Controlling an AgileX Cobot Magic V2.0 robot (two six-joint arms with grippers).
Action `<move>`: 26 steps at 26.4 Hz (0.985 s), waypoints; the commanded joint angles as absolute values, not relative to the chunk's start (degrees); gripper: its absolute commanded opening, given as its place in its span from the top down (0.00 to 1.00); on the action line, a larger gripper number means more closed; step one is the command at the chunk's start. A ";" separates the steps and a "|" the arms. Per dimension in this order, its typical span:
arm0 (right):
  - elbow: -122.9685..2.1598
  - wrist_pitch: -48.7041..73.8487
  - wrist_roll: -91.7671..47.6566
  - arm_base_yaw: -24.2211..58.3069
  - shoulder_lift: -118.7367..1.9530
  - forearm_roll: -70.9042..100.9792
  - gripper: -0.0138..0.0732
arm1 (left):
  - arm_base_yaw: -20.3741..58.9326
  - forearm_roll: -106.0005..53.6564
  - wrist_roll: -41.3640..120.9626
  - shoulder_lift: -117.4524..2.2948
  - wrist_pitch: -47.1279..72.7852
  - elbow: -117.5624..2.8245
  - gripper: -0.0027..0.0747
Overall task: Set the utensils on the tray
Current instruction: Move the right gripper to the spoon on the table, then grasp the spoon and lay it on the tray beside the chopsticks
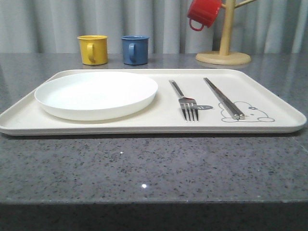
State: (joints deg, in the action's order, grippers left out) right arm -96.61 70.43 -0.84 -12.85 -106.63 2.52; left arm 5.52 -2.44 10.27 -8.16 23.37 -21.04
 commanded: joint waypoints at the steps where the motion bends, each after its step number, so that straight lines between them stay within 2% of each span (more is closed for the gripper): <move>1: -98.06 76.45 2.17 -10.31 -98.91 3.49 0.83 | 5.42 -3.10 9.58 -8.76 18.68 -22.61 0.99; 6: -98.00 76.49 4.99 -1.18 -94.67 5.43 0.82 | 5.42 -3.10 9.58 -8.76 18.68 -22.61 0.99; 13: -96.22 76.39 9.89 11.03 -94.98 6.79 0.82 | 5.42 -3.10 9.58 -8.76 18.59 -22.61 0.99; 26: -96.14 73.95 13.98 11.40 -104.67 9.44 0.82 | 5.42 -3.10 9.58 -8.76 18.59 -22.61 0.99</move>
